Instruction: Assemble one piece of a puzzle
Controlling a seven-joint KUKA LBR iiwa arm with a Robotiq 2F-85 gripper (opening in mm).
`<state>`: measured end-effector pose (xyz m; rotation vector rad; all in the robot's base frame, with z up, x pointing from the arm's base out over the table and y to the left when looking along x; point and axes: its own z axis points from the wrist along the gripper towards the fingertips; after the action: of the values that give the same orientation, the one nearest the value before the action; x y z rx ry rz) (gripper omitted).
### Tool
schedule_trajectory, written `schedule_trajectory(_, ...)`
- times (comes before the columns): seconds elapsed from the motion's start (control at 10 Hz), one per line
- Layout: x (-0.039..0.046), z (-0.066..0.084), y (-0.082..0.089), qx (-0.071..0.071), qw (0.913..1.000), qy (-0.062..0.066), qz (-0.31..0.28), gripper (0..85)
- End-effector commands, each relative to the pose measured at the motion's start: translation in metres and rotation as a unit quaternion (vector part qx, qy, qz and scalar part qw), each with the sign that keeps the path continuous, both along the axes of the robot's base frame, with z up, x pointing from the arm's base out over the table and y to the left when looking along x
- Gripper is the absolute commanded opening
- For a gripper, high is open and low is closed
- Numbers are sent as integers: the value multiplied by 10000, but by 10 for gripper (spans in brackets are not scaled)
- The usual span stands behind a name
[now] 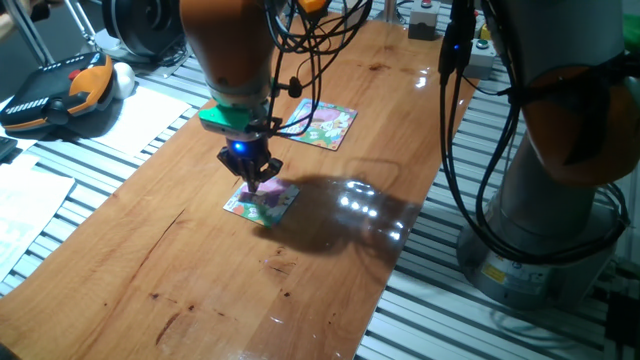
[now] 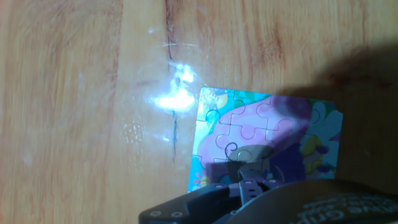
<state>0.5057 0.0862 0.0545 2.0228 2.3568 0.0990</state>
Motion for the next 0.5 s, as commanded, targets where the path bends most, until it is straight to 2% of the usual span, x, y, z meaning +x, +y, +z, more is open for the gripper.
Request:
schedule_trajectory(0.0, -11, 20, -11, -4, 10000, 27, 66, 0)
schedule_trajectory(0.4, -28, 30, -10, 19, 9998, 53, 205, 0)
